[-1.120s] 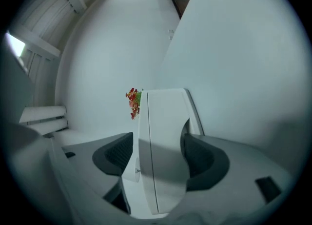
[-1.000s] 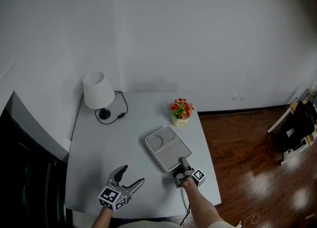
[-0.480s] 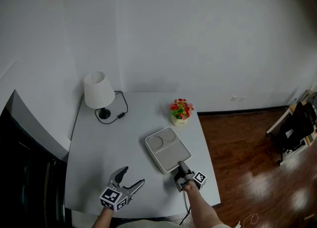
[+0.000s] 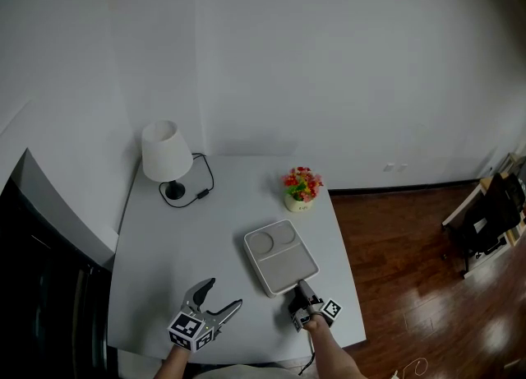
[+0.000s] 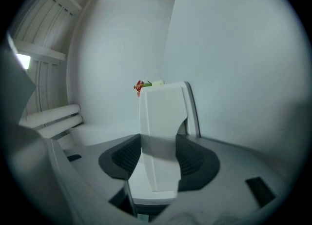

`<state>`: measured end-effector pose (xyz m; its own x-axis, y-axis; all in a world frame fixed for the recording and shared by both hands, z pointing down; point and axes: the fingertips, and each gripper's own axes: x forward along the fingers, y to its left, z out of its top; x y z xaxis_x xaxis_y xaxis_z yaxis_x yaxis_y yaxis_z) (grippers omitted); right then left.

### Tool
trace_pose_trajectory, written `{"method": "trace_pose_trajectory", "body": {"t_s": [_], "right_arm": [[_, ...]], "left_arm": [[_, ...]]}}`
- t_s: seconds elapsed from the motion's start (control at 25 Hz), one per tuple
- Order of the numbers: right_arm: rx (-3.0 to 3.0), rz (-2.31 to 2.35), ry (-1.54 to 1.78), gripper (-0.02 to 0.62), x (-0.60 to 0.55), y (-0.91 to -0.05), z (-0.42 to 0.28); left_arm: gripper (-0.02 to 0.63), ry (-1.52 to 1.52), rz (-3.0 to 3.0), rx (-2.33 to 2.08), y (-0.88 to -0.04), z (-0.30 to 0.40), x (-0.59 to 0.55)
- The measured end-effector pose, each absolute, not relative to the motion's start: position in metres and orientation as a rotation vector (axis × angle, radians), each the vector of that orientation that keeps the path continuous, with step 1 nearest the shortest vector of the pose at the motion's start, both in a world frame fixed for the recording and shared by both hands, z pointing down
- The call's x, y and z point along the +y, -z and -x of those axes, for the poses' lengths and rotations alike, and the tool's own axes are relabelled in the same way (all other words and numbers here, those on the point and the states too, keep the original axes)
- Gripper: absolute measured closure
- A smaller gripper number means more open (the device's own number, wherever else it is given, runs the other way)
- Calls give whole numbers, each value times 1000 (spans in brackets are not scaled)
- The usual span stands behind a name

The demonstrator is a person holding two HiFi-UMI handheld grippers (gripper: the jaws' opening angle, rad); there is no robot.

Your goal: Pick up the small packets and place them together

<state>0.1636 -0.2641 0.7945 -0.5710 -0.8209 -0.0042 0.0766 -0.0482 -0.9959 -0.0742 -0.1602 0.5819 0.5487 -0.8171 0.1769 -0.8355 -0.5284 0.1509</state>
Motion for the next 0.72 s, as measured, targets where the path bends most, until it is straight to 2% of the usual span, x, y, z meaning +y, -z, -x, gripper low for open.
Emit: {"method": "trace_pose_trajectory", "body": {"t_s": [0.12, 0.16, 0.2, 0.48, 0.72], "right_arm": [[1535, 813, 1684, 376, -255, -797, -169], [1529, 822, 1679, 418, -249, -800, -173], [1527, 828, 1672, 430, -242, -802, -177], [1532, 885, 1649, 433, -171, -797, -216], [1486, 1028, 1597, 433, -90, -806, -287]], "left_arm": [[224, -129, -2563, -1395, -583, 76, -159], [225, -129, -2562, -1396, -584, 76, -158], [224, -129, -2562, -1395, -585, 76, -158], [224, -117, -2564, -1350, -592, 66, -156], [227, -104, -2595, -1241, -600, 35, -156]]}}
